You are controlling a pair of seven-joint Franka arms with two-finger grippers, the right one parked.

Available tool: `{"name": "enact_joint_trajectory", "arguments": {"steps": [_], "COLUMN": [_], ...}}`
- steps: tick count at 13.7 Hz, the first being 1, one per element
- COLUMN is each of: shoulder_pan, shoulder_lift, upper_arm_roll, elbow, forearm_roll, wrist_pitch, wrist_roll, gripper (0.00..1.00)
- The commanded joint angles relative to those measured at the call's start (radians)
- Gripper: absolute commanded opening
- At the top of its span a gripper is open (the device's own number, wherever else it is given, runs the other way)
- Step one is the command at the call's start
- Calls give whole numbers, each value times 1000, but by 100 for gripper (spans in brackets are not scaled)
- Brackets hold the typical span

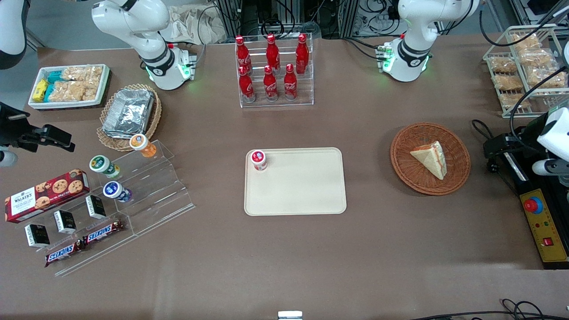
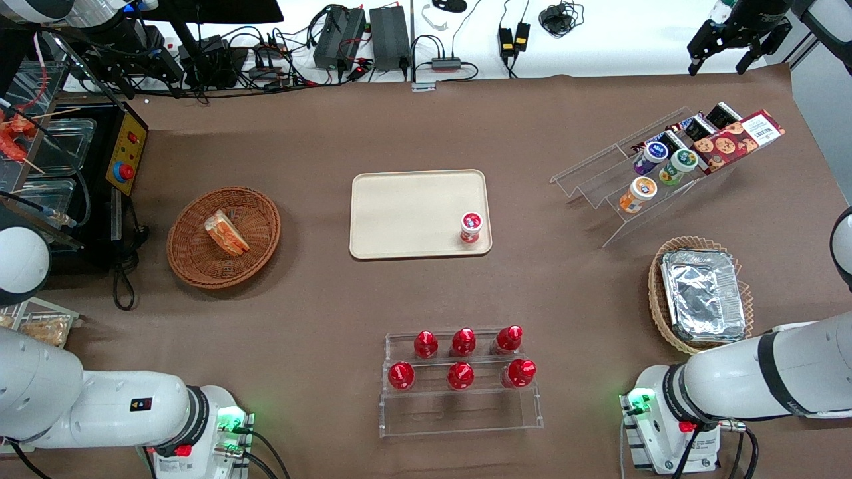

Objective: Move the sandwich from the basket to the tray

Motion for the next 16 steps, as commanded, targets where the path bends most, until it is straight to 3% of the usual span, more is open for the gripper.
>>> {"name": "enact_joint_trajectory", "arguments": {"steps": [1, 16], "shoulder_pan": [-4, -15], "shoulder_lift": [-3, -40], "upper_arm_roll": [-1, -6], "elbow": [1, -39], "forearm_roll": [11, 12], "wrist_pitch": [-14, -83], "wrist_roll": [-15, -47], "gripper": [100, 100]}}
